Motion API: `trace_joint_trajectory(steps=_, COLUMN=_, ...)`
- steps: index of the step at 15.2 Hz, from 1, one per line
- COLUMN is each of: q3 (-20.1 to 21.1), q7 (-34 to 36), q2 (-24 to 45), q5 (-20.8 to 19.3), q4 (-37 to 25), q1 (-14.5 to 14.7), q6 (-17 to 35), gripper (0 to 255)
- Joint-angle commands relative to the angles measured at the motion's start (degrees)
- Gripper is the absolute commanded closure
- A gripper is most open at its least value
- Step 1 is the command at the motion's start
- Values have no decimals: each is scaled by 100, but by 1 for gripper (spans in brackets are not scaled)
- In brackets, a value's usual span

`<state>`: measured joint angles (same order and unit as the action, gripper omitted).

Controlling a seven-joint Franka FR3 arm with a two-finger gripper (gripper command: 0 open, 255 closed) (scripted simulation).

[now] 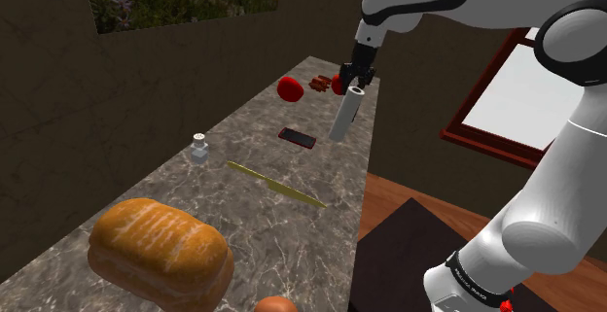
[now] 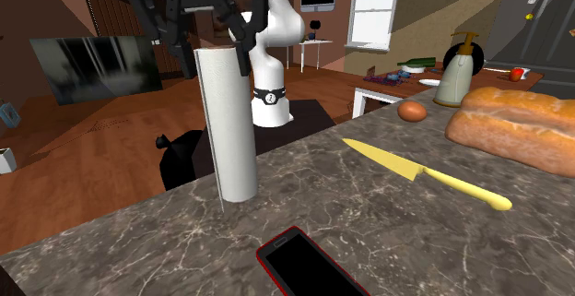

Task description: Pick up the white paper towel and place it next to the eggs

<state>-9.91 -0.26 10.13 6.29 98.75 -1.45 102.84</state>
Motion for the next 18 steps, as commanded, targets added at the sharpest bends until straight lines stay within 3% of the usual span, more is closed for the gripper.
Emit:
trace_joint_trajectory(steps=1, q3=-1, q7=17, q2=-17, q5=-7, q4=-153, q1=-1, q6=-170, gripper=255)
trace_joint_trajectory(steps=18, q3=-19, q7=107, q2=36, q5=-12, q4=-1534, q1=-38, q6=-1496, gripper=255)
